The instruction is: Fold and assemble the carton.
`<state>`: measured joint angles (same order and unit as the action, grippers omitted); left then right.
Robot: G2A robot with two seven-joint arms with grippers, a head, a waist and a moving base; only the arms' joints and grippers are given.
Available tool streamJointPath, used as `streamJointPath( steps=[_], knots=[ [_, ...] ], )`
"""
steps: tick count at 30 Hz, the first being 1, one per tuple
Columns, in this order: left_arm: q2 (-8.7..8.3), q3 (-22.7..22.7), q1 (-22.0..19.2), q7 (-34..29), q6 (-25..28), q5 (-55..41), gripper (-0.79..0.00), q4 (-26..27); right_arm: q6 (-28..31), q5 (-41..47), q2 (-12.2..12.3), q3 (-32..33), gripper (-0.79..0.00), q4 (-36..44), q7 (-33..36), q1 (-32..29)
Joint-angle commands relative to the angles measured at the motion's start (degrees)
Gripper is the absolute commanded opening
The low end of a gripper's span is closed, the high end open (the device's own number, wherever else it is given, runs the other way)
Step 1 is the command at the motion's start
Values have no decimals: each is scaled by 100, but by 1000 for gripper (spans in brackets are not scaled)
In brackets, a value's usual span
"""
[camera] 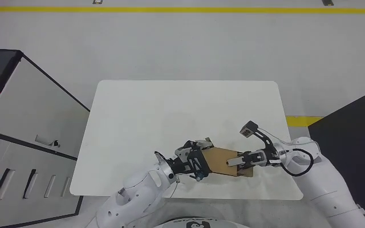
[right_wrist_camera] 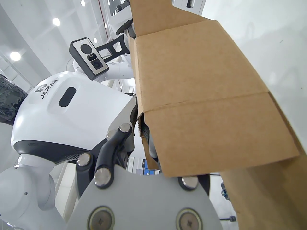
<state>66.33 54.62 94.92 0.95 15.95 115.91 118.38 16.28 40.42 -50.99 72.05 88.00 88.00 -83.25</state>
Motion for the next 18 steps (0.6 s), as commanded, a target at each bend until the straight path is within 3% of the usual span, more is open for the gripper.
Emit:
streamJointPath(
  steps=[1,18],
  knots=[
    [3,8,-2,-12,-76,-25,-785,0,0,11,15,1,-785,-22,0,0],
    [10,643,417,-205,-1212,-923,-785,74,40,1093,-4,372,-785,-372,-40,-88]
  ],
)
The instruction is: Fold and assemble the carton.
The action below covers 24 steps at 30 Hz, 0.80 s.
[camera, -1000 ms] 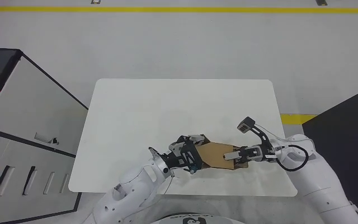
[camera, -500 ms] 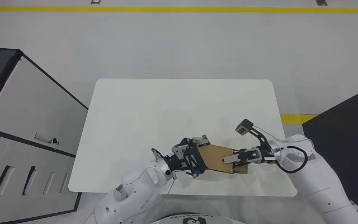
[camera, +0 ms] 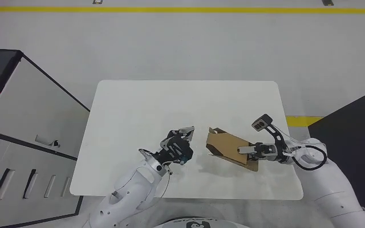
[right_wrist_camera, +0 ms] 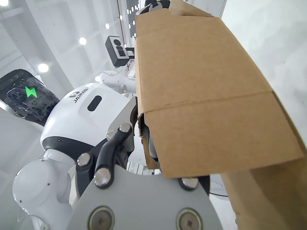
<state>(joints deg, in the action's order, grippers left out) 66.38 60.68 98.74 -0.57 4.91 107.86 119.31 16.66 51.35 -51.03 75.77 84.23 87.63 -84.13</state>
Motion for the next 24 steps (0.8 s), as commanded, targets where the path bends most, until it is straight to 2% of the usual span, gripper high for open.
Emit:
streamJointPath(
  steps=[1,6,8,12,20,24],
  knots=[
    [6,37,35,-54,-109,-118,-785,-19,3,-1,0,0,-785,5,-3,1],
    [6,37,35,-54,-109,-118,-785,-19,3,-1,0,0,-785,5,-3,1],
    [9,20,22,-22,-71,-158,-785,-30,-49,38,-9,19,-785,62,-197,-31],
    [11,4,-10,171,30,-224,-785,-71,-163,626,-38,69,-785,-3,37,-53],
    [11,18,-87,645,152,-363,-785,-60,-563,1365,-59,-172,-785,-5,37,42],
    [19,47,-106,703,28,-385,-785,-80,-790,1508,-49,-343,-785,-59,37,147]
  ],
)
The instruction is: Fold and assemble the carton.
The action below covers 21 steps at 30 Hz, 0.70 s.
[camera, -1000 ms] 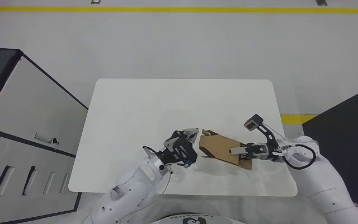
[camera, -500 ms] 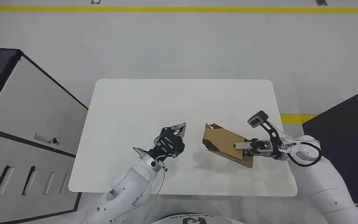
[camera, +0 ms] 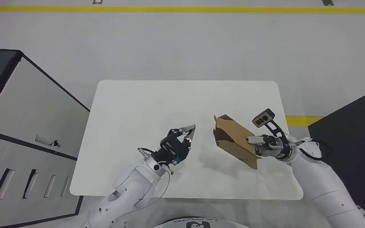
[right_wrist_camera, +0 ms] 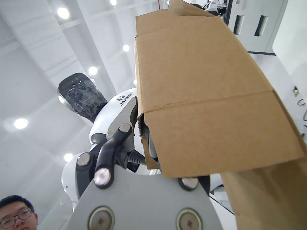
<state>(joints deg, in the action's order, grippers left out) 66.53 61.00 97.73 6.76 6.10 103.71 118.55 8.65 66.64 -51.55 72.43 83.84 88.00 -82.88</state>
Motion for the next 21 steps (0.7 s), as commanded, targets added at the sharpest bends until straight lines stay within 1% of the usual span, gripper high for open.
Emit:
streamJointPath(
  steps=[1,7,9,14,18,20,21],
  knots=[
    [9,23,-14,-124,-195,102,-785,-21,11,-21,4,-9,-785,-20,0,22],
    [9,23,-14,-124,-195,102,-785,-21,11,-21,4,-9,-785,-20,0,22],
    [13,-12,-55,-60,-95,60,-785,-12,-51,-61,-12,-36,-785,53,-185,0],
    [18,-65,-124,10,30,76,-785,-45,-161,-257,-32,-62,-785,73,-40,66],
    [18,-92,-163,60,116,122,-785,-89,102,-731,-33,2,-785,122,-148,129],
    [17,-100,-167,76,150,130,-785,-114,323,-1046,-25,76,-785,206,-270,135],
    [16,-98,-172,89,171,132,-785,-121,357,-1058,-26,101,-785,267,-308,115]
  ],
)
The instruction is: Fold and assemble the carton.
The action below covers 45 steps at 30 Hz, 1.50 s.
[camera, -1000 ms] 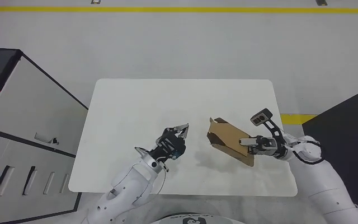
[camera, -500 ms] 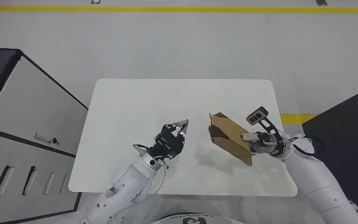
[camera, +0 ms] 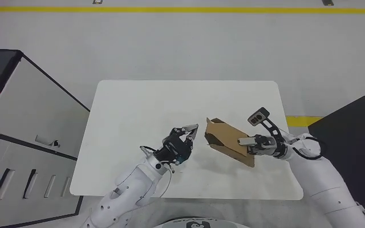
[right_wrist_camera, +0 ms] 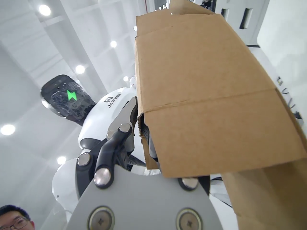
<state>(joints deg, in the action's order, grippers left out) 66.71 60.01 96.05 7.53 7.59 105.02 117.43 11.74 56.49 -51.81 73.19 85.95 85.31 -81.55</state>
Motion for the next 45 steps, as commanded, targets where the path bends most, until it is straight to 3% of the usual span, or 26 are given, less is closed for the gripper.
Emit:
streamJointPath(
  steps=[1,10,21,35,45],
  knots=[
    [-2,-1,-6,29,46,-18,-785,-13,107,-74,1,64,-785,100,-70,-38],
    [-3,-119,-76,273,303,-14,-785,-22,232,-674,34,322,-785,399,-380,-188],
    [-25,-170,-21,437,432,58,-785,25,198,-564,10,446,-785,478,-554,-306],
    [-72,167,207,371,142,-10,-785,-5,123,-260,-16,619,-785,534,-337,-428],
    [-22,-95,-61,469,173,-22,-785,-125,-225,-117,-36,581,-785,592,32,-439]
  ],
)
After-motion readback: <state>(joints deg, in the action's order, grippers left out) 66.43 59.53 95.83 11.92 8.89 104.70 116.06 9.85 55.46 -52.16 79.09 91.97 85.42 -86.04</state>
